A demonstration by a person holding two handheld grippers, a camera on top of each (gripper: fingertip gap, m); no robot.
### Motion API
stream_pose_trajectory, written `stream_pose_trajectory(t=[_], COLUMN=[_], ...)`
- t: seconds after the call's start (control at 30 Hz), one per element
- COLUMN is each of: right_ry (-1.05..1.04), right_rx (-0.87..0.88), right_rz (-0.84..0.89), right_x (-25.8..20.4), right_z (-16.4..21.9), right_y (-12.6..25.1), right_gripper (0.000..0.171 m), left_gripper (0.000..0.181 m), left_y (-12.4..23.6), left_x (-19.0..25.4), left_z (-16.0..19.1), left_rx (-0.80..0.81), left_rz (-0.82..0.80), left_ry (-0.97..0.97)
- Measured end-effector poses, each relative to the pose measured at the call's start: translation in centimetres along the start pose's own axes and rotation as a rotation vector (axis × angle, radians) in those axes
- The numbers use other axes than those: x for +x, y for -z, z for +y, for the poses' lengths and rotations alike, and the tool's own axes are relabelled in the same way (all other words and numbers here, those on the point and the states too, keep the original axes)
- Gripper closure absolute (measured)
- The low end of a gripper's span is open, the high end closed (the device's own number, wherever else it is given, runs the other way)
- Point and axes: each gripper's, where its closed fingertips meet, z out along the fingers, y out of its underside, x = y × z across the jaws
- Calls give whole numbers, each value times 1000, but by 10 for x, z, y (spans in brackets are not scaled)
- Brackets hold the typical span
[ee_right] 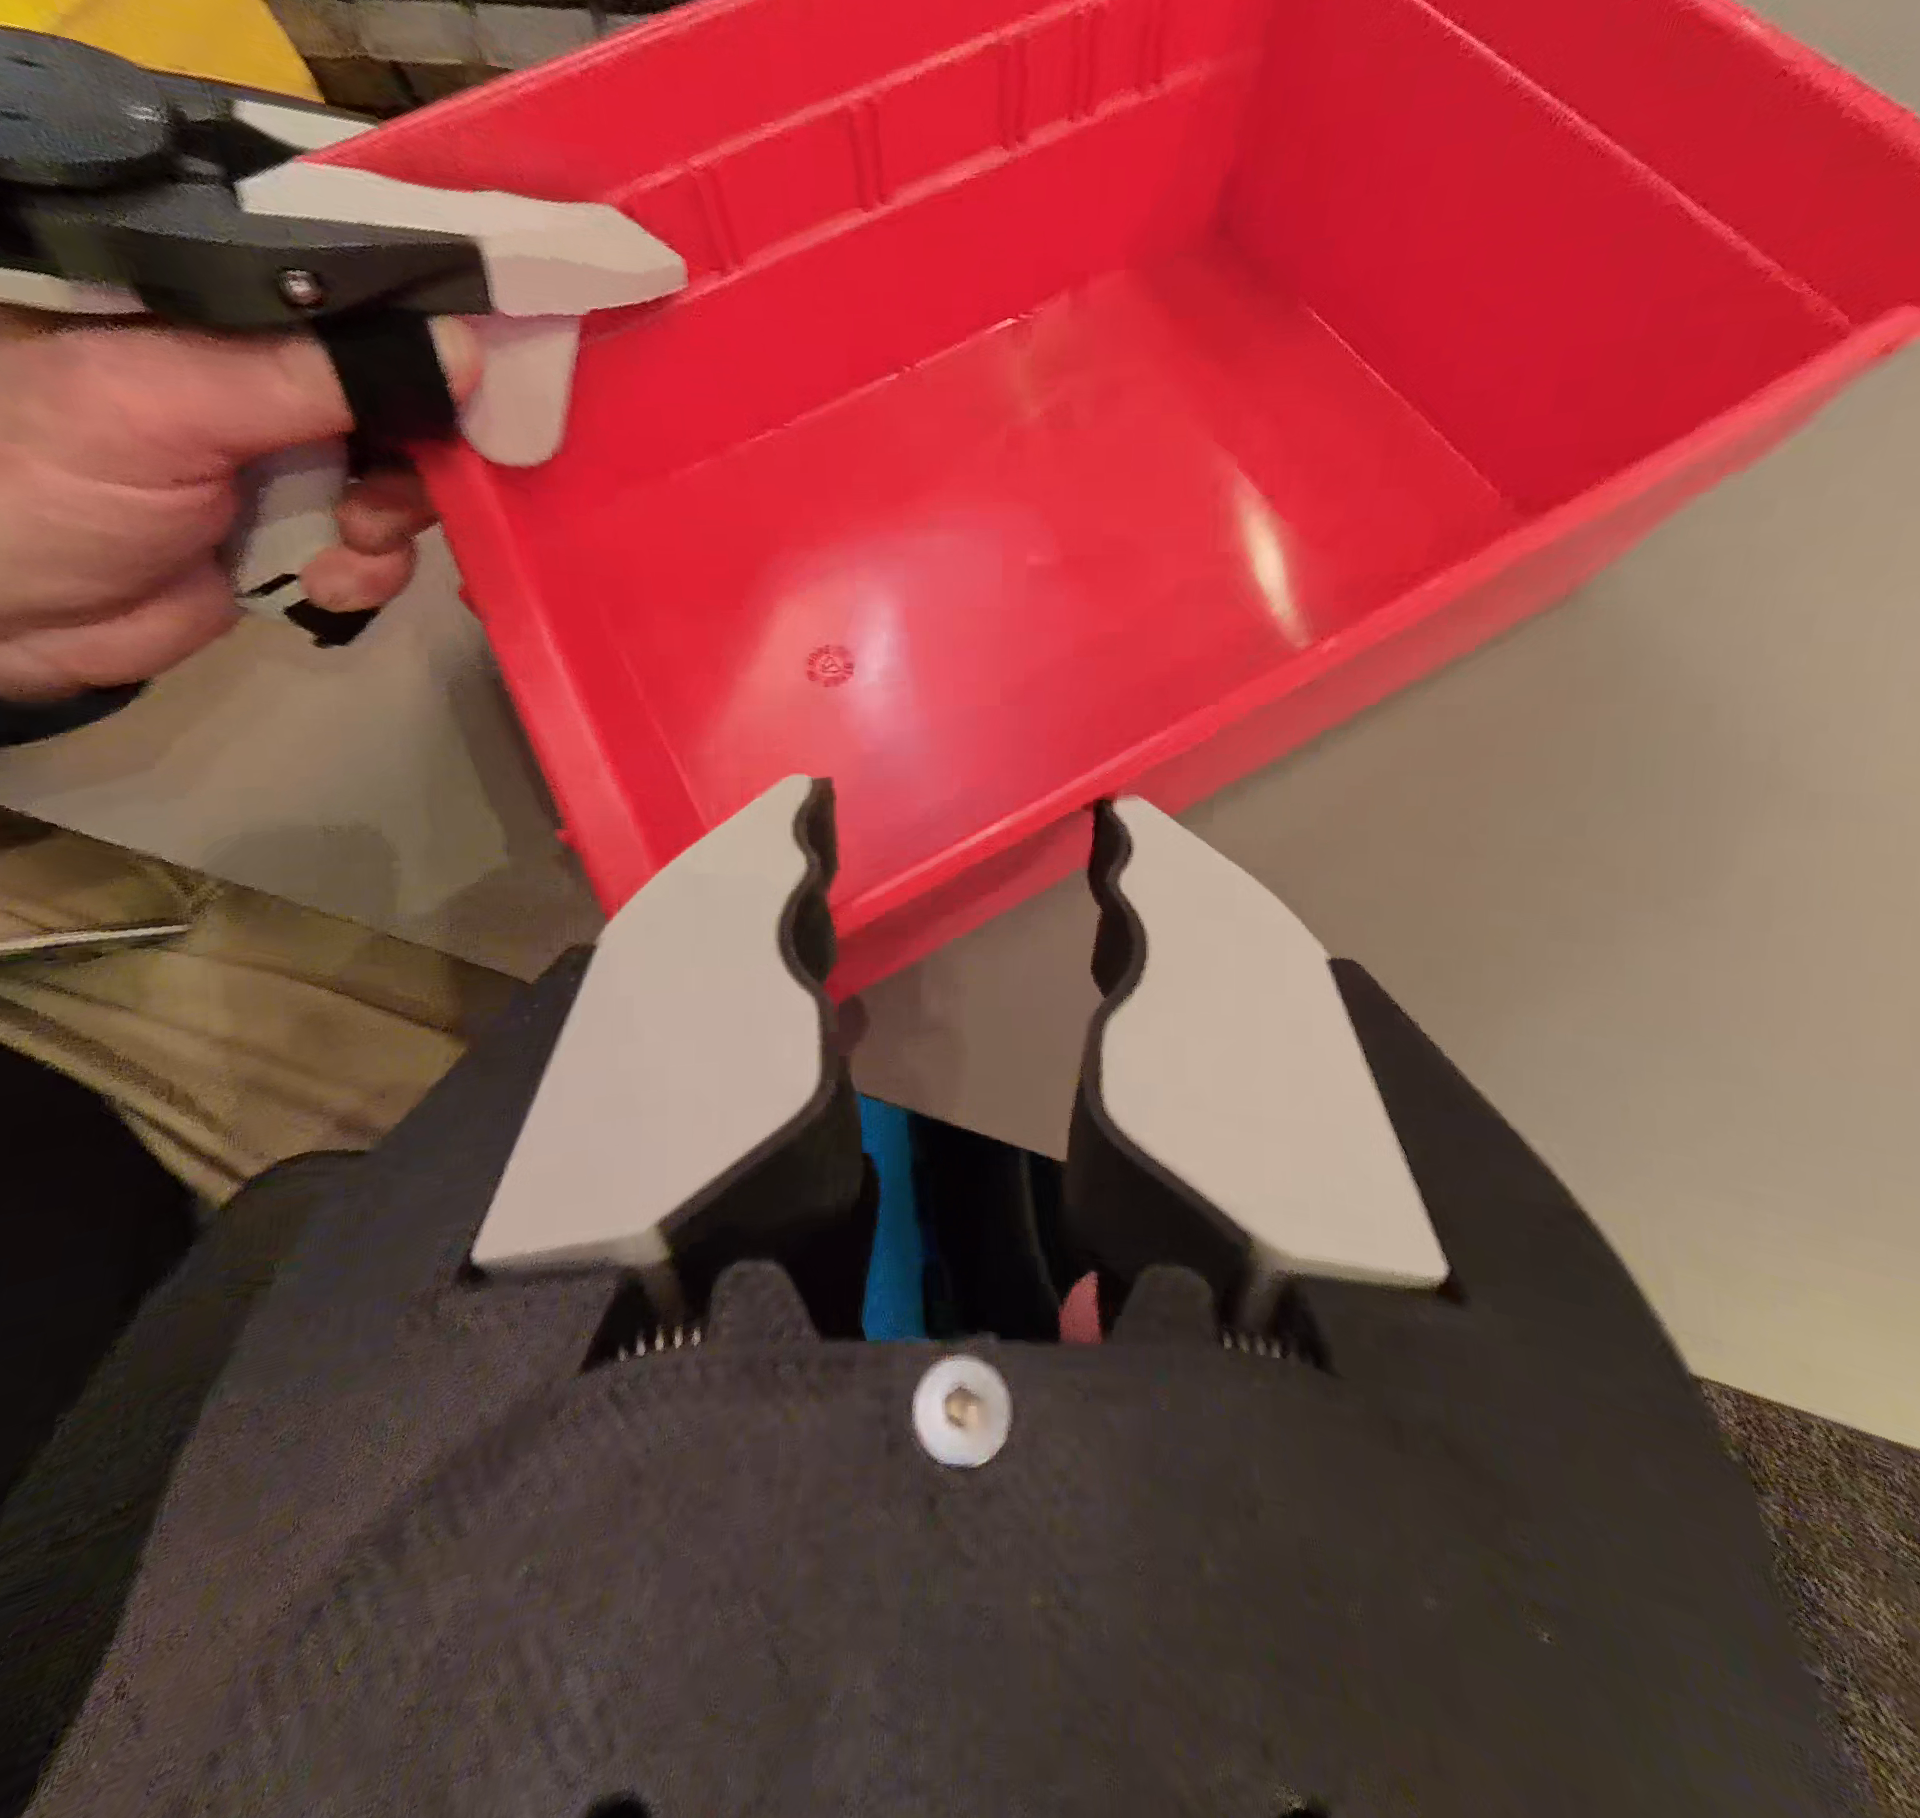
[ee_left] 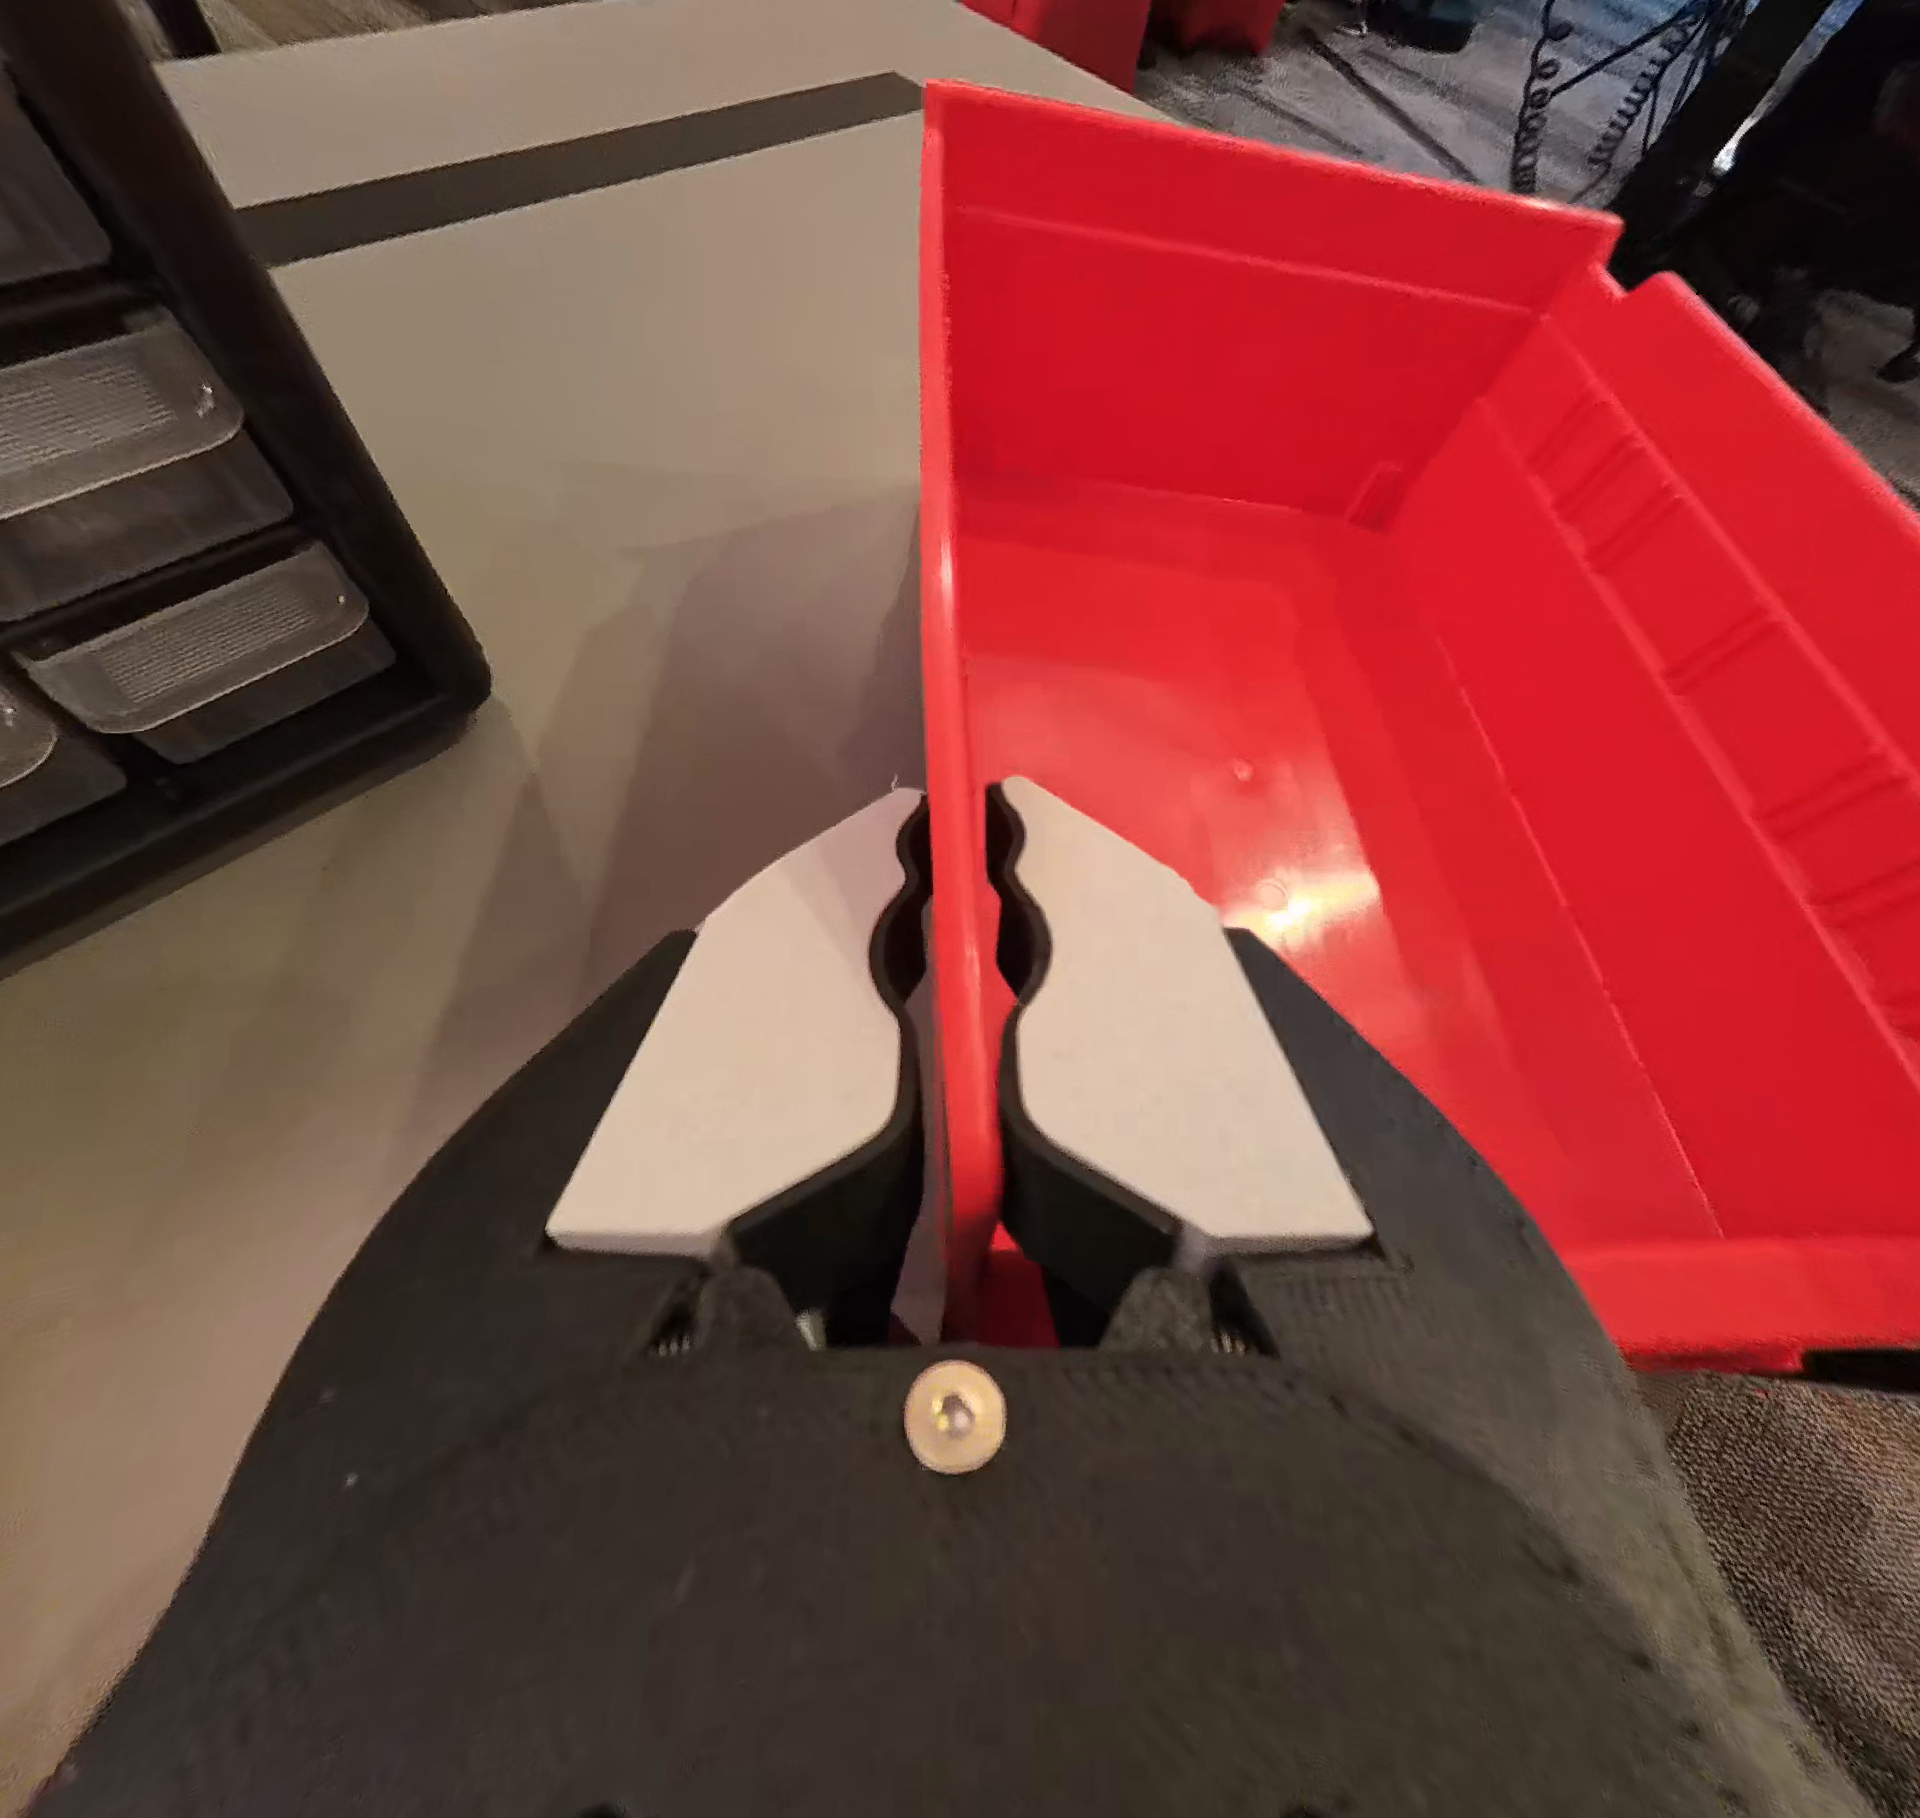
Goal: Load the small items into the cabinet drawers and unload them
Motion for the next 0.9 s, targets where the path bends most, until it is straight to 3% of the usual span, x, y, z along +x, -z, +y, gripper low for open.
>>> stream_pose_trajectory(t=[0.1, 0.23, 0.5, 0.9], right_ry=[21, 49, 39, 162], right_rx=[-27, -66, -246, -382], right_rz=[60, 107, 52, 214], right_x=[23, 54, 123, 213], right_z=[2, -6, -21, -57], right_y=[-7, -9, -18, -49], right_gripper=[136, 146, 157, 162], left_gripper=[161, 145, 128, 120], left_y=[-8, -14, -37, -85], left_x=[12, 28, 64, 85], left_z=[17, 13, 2, -24], left_rx=[-99, -122, -142, -125], left_rz=[77, 126, 205, 225], left_ry=[-23, -55, 49, 143])
